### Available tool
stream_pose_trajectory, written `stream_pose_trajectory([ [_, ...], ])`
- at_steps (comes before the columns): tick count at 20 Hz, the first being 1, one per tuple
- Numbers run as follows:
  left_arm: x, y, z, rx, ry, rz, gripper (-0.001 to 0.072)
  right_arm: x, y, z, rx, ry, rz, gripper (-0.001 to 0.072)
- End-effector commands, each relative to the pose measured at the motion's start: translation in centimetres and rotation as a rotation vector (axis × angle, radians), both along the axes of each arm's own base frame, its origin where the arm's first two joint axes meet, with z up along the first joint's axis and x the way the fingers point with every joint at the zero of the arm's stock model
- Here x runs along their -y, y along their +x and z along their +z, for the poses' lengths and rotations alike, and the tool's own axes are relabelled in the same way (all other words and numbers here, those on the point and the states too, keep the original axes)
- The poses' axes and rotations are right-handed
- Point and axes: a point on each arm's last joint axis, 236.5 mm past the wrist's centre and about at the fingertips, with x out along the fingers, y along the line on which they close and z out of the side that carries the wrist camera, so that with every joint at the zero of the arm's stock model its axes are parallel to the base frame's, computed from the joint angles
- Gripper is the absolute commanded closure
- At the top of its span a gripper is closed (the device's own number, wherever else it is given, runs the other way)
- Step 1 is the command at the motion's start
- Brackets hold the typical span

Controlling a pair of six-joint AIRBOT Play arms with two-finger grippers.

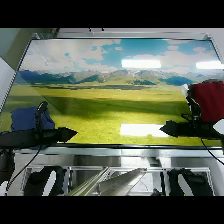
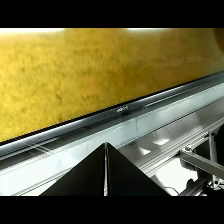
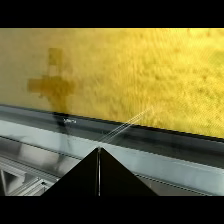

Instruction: Fold the shirts.

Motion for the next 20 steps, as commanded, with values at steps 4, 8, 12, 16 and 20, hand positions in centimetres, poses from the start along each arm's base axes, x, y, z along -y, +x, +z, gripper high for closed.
stream_pose_trajectory([
  [4, -0.2, 0.5, 0.1, 0.018, 0.006, 0.013, 0.0695, 0.0, 0.0, 0.0, 0.000, 0.000, 0.000, 0.0695],
  [8, -6.6, 3.8, 0.9, 0.064, 0.282, 0.112, 0.0674, 0.0, 0.0, 0.0, 0.000, 0.000, 0.000, 0.0695],
  [12, -19.0, 8.3, 4.9, 0.022, 0.612, 0.381, 0.0033, 0.0, 0.0, 0.0, 0.000, 0.000, 0.000, 0.0695],
  [16, -28.3, 7.6, 2.8, -0.184, 0.720, 0.587, 0.0033, 0.0, 0.0, 0.0, 0.000, 0.000, 0.000, 0.0695],
  [20, -31.0, 8.5, -2.4, -0.314, 0.600, 0.645, 0.0034, 0.0, 0.0, 0.0, 0.000, 0.000, 0.000, 0.0695],
])
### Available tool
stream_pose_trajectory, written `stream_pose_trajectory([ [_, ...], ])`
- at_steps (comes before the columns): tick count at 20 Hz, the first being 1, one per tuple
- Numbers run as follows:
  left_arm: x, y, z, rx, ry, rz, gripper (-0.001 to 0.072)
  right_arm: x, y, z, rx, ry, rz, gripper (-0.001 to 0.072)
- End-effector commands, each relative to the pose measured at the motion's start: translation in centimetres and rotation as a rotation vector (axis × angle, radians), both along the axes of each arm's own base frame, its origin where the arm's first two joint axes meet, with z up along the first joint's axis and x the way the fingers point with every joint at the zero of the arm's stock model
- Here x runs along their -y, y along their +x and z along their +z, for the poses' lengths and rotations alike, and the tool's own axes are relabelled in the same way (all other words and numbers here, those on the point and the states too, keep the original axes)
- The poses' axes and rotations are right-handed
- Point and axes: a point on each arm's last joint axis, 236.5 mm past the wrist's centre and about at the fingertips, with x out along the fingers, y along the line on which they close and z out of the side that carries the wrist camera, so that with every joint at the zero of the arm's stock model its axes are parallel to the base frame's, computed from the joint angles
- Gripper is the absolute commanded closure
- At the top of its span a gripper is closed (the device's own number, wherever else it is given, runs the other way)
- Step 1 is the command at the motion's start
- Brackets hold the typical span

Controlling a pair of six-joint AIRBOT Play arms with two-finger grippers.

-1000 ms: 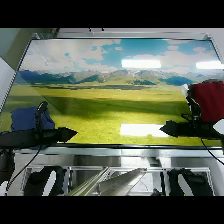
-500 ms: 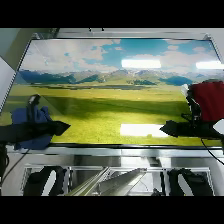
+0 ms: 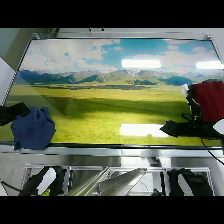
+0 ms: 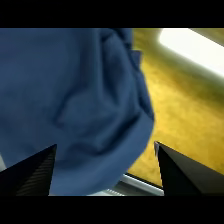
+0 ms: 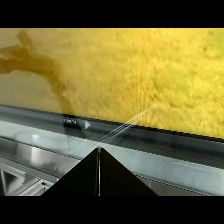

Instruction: Fold the shirts.

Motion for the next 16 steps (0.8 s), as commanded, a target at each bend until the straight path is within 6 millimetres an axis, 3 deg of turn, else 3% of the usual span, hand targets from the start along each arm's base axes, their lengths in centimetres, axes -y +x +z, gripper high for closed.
stream_pose_trajectory([
  [1, -3.9, -0.3, -4.2, -0.091, -0.061, 0.086, 0.0034, 0.0, 0.0, 0.0, 0.000, 0.000, 0.000, 0.0695],
  [5, -7.4, -2.4, -8.3, -0.210, -0.149, 0.145, 0.0035, 0.3, 1.1, 0.2, 0.041, -0.006, -0.031, 0.0695],
  [9, -12.1, -3.5, -9.2, -0.216, -0.239, 0.245, 0.0035, 0.3, 1.2, 0.2, 0.044, -0.007, -0.033, 0.0695],
  [13, -10.0, -0.4, -11.3, -0.061, -0.492, 0.204, 0.0035, 0.3, 1.2, 0.2, 0.044, -0.007, -0.033, 0.0695],
  [16, -10.1, -1.6, -14.1, -0.130, -0.525, 0.196, 0.0035, 0.3, 1.2, 0.2, 0.043, -0.007, -0.032, 0.0695],
])
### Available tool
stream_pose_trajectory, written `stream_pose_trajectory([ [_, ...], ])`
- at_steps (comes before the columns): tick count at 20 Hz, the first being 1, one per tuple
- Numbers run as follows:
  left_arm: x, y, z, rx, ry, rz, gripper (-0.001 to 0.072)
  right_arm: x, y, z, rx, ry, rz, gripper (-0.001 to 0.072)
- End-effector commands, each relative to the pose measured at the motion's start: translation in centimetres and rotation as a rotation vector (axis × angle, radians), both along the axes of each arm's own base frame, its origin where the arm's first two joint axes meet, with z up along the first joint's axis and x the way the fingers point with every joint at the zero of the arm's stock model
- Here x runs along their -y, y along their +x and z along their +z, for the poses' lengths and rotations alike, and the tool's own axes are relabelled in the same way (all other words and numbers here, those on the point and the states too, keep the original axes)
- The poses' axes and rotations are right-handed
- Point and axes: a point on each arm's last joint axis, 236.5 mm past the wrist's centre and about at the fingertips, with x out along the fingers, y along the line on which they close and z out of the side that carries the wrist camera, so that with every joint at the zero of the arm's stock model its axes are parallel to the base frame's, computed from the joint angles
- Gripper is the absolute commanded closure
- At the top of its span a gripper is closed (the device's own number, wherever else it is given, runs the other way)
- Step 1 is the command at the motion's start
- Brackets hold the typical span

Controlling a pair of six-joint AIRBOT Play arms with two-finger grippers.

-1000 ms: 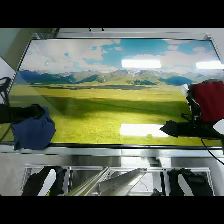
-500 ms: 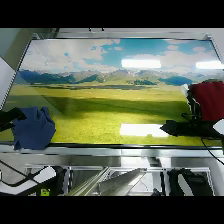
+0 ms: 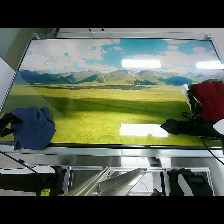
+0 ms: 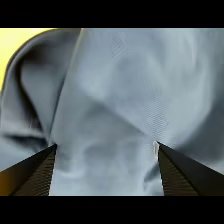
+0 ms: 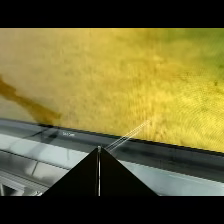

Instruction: Fold the shirts.

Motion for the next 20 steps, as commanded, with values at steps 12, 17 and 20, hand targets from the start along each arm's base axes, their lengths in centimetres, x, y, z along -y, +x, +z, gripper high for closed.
stream_pose_trajectory([
  [12, 15.1, 9.0, 3.7, 0.208, -0.390, -0.278, 0.0696, 0.0, 0.0, 0.0, 0.001, 0.000, 0.000, 0.0695],
  [17, 30.3, 14.1, 17.6, 0.531, -0.361, -0.654, 0.0696, 0.0, 0.0, 0.0, 0.001, 0.000, 0.000, 0.0695],
  [20, 40.8, 12.7, 25.7, 0.746, -0.279, -0.898, 0.0696, 0.0, 0.0, 0.0, 0.002, 0.000, -0.001, 0.0695],
])
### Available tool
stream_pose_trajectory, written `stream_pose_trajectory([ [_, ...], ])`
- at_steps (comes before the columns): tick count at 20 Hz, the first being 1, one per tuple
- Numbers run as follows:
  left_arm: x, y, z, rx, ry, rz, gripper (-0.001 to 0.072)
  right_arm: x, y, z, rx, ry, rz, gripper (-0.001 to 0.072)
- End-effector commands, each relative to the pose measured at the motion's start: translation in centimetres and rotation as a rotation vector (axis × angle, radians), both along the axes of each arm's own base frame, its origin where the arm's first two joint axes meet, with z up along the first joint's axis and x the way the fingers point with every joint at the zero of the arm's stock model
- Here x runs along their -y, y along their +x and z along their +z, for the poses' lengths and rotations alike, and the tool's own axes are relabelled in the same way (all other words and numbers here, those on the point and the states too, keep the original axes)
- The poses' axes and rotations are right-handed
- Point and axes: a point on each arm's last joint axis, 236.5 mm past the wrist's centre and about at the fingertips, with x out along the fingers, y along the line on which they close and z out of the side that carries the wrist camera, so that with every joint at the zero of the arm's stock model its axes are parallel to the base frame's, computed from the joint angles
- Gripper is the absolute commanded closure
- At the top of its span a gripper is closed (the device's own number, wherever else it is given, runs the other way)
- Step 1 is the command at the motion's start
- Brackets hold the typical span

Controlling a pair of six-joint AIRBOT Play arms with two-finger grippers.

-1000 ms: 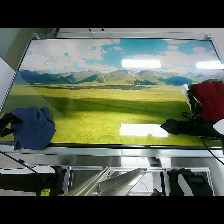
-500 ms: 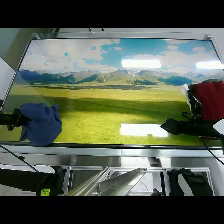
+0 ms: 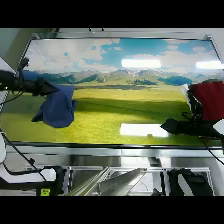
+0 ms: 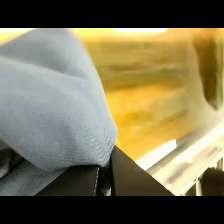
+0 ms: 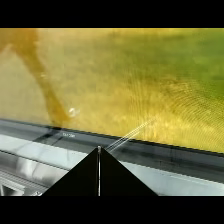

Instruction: Fold the shirts.

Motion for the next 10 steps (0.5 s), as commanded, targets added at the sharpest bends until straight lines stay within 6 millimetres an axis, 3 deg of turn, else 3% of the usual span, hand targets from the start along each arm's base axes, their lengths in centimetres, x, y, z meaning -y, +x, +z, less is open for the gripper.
stream_pose_trajectory([
  [1, 12.7, -2.3, 9.8, 0.307, -0.020, -0.208, 0.0696, 0.0, 0.0, 0.0, 0.000, 0.000, 0.000, 0.0695],
  [2, 15.2, -2.9, 10.8, 0.377, 0.004, -0.238, 0.0696, 0.0, 0.0, 0.0, 0.000, 0.000, 0.001, 0.0695],
  [4, 18.5, -4.2, 10.8, 0.414, 0.045, -0.284, 0.0696, 0.0, -0.1, 0.0, -0.002, 0.000, 0.003, 0.0695],
  [8, 24.0, -8.1, 6.6, 0.287, 0.051, -0.468, 0.0693, 0.0, -0.1, 0.0, -0.002, 0.000, 0.002, 0.0695],
  [9, 24.8, -8.4, 5.4, 0.259, 0.053, -0.493, 0.0609, 0.0, -0.1, 0.0, -0.001, -0.001, 0.004, 0.0689],
  [10, 25.4, -8.4, 4.6, 0.238, 0.054, -0.500, 0.0141, 0.0, -0.1, 0.0, 0.004, -0.004, 0.013, 0.0686],
])
